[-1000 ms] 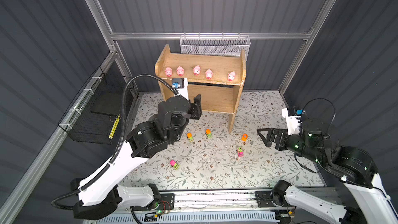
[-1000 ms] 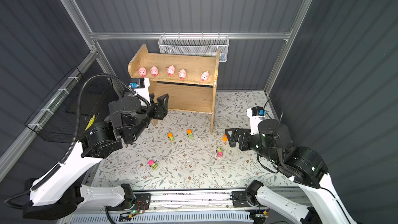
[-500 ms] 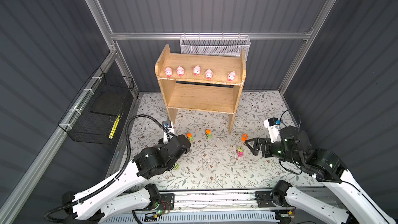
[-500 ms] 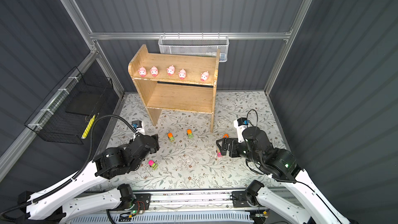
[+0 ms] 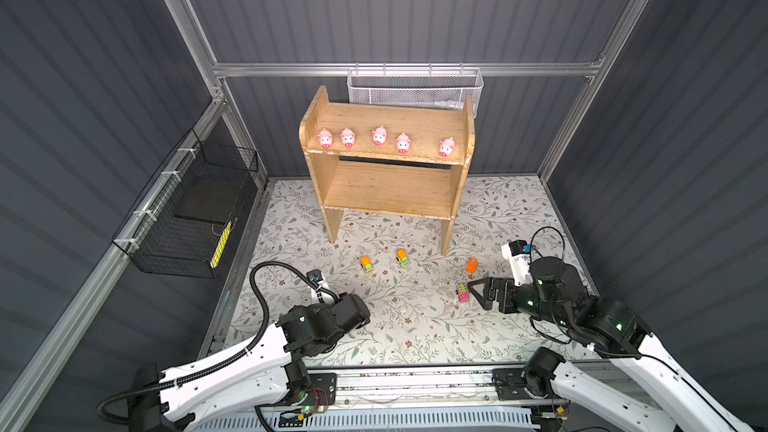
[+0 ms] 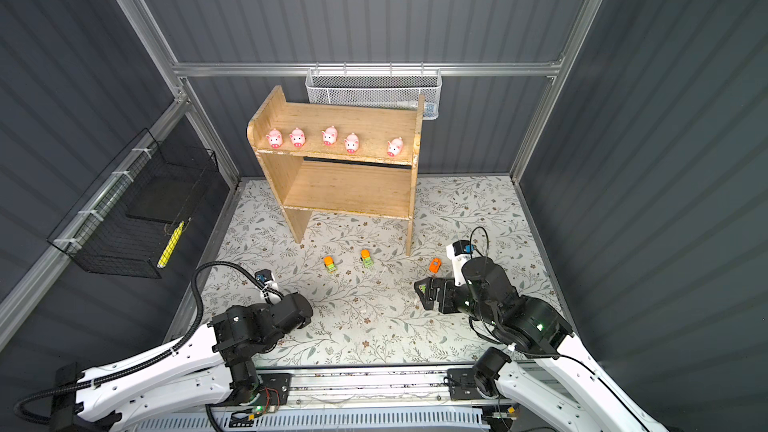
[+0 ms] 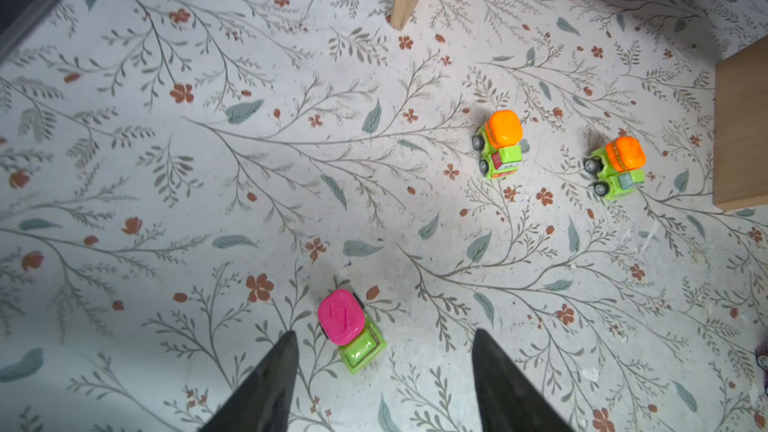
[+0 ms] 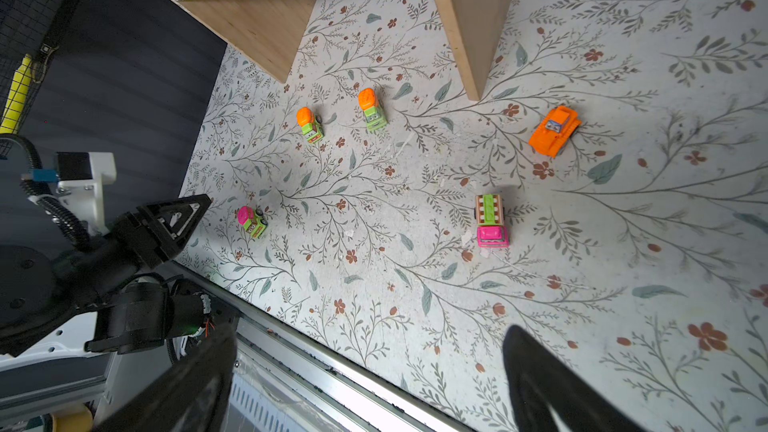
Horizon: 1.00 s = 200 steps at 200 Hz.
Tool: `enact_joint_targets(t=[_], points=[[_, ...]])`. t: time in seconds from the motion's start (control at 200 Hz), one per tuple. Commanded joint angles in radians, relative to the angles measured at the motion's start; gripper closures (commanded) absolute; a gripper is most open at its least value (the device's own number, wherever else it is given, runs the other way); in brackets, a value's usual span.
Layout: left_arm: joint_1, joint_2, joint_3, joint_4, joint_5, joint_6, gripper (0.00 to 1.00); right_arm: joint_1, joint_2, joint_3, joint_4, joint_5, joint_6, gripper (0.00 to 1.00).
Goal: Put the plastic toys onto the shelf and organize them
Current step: 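Lower the left gripper toward the pink-and-green truck nearest the robot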
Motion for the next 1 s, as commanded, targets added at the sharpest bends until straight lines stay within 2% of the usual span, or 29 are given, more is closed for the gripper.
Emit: enact_joint_targets(t=[0.0,0.18,0.37,0.63,0.77,0.921,0.996], points=[[-0.047,0.009,-0.042,-0.019,0.006,-0.192,0.34,0.006,-0.020,-0.022,0.007,0.009,-0.002,0.01],[-0.153,0.103,-0.058,-0.005,-0.019,-0.343,0.34,0.007,-0.043,-0.063,0.013,-0.004,-0.006,0.01],[-0.181,0.246,-0.050,0.009,0.006,-0.428,0.32,0.005,-0.077,-0.080,-0.007,-0.005,-0.013,0.01],[-0.174,0.196,-0.131,0.062,-0.007,-0.470,0.32,0.004,-0.107,-0.101,-0.015,-0.015,-0.017,0.01],[-0.122,0.199,-0.132,0.093,0.016,-0.401,0.32,0.004,-0.115,-0.105,-0.013,-0.022,-0.017,0.01],[0.010,0.234,-0.157,0.222,0.091,-0.253,0.33,0.004,-0.129,-0.100,-0.035,-0.014,-0.020,0.01],[0.047,0.271,-0.160,0.269,0.112,-0.204,0.34,0.004,-0.141,-0.099,-0.054,-0.003,-0.019,0.01]])
